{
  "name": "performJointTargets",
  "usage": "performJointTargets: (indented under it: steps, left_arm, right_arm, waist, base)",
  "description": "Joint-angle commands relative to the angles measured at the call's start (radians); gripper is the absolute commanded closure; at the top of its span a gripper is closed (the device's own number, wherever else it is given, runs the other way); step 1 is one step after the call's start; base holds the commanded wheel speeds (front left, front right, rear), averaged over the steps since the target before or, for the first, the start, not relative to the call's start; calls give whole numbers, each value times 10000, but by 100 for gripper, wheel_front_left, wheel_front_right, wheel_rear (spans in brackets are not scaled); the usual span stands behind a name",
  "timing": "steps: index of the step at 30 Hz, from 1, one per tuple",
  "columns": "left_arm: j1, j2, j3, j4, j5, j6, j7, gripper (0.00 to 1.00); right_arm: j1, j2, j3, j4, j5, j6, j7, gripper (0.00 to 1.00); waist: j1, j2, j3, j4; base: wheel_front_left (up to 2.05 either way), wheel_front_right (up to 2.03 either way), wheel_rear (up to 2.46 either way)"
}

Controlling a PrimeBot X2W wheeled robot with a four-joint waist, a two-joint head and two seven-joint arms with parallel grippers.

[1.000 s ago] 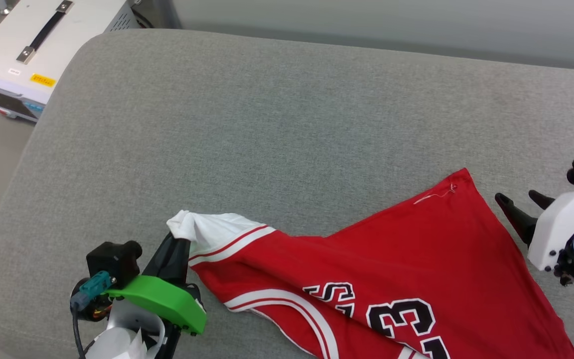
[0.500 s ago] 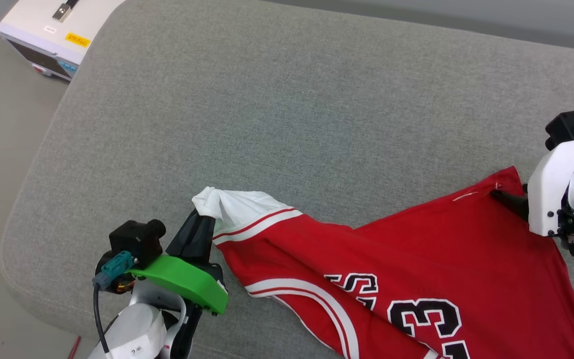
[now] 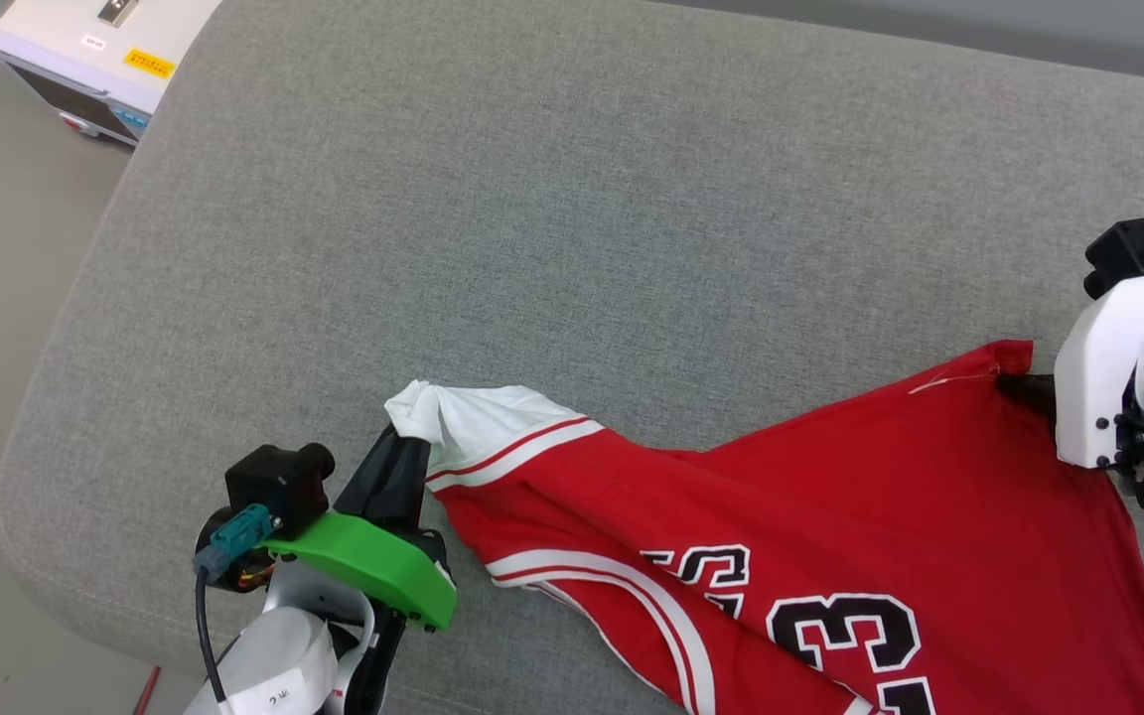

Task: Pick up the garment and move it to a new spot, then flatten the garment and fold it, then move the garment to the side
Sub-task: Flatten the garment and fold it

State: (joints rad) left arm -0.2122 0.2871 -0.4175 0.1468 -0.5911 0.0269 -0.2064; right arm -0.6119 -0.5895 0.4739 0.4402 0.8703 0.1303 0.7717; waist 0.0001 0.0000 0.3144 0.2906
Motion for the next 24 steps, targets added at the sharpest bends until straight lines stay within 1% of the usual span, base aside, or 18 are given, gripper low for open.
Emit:
performJointTargets:
  steps: [1, 7, 12, 19, 24]
  left_arm:
    - [-212, 1, 2, 36, -10, -53, -80, 100]
    - [-307, 193, 76, 74, 37, -51, -111, 100]
    - [-698, 620, 278, 56, 123, -49, 40, 100]
    - [-2195, 1223, 470, 67, 214, -435, 565, 100]
    - [-3952, 1341, 665, 866, -111, -864, 1166, 100]
  right_arm:
    - [226, 113, 292, 106, 104, 4, -47, 100]
    - [-230, -225, 184, -134, 119, 4, -1081, 100]
    - [-538, -420, -54, -72, 13, 4, -1944, 100]
    - [-1104, -438, -413, 368, -473, 4, -3020, 100]
    - [-2030, -264, -673, 1027, -966, 4, -3492, 100]
  waist:
    - [-1, 0, -89, -48]
    - [-1, 0, -519, -179]
    - [-1, 0, -1051, -418]
    - [-1, 0, -1551, -844]
    - [-1, 0, -1520, -1201]
  base:
    - [0, 0, 0]
    - [0, 0, 0]
    - [0, 0, 0]
    - [0, 0, 0]
    - [0, 0, 0]
